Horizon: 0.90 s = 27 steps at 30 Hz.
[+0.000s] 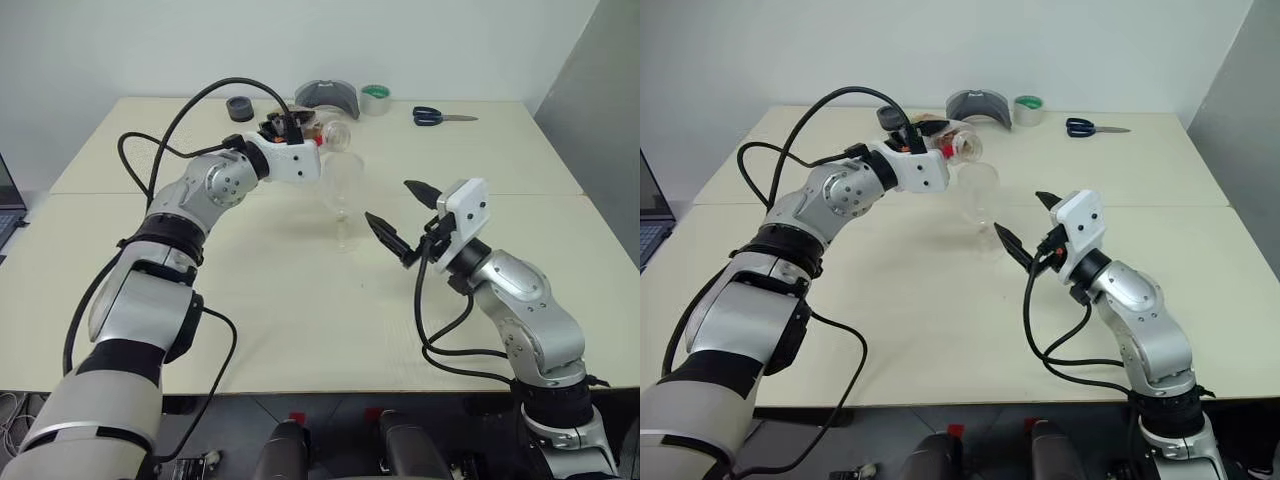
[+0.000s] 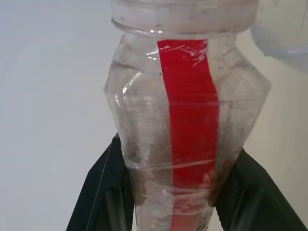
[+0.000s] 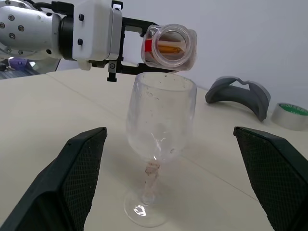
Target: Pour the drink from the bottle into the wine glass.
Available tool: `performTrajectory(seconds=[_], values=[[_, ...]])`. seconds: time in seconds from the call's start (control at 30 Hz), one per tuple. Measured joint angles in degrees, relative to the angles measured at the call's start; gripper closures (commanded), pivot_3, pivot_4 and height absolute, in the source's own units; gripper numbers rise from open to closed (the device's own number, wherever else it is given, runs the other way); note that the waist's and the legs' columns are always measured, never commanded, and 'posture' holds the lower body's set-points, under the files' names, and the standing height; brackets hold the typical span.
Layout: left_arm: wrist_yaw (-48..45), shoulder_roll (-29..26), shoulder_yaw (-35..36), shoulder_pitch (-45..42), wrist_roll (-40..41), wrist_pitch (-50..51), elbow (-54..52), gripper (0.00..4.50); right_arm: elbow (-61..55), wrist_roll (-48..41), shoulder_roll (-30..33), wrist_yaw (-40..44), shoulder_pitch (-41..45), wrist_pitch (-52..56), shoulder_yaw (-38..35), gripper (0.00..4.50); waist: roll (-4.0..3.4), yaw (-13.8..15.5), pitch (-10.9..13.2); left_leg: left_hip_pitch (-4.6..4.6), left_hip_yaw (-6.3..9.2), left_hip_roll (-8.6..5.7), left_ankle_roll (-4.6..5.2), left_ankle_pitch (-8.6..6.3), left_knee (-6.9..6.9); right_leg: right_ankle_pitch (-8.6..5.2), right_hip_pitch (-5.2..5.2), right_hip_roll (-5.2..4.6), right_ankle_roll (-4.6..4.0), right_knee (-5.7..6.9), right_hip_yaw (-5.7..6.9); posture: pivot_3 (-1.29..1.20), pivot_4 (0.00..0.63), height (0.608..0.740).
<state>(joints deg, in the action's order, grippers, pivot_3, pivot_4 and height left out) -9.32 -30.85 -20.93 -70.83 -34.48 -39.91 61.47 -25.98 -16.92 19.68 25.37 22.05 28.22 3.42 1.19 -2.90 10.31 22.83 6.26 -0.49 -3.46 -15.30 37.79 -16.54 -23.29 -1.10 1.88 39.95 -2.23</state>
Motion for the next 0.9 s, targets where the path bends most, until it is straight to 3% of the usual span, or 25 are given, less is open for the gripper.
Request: performTrajectory(seconds=[0.9], values=[[12.7,-1.9,-6.5,-4.5,-9.7,-2.9,4.4,2.77,0.1,-0.2,0.3,1.8,-0.4,1.4,0.2,0.0,0.01,0.0,0.0,0.01,-0.01,-0.01,0.0,0.0,0.01,0.0,0.0,0.0,0.0,0.01,0.0,0.0,0.15,0.74]])
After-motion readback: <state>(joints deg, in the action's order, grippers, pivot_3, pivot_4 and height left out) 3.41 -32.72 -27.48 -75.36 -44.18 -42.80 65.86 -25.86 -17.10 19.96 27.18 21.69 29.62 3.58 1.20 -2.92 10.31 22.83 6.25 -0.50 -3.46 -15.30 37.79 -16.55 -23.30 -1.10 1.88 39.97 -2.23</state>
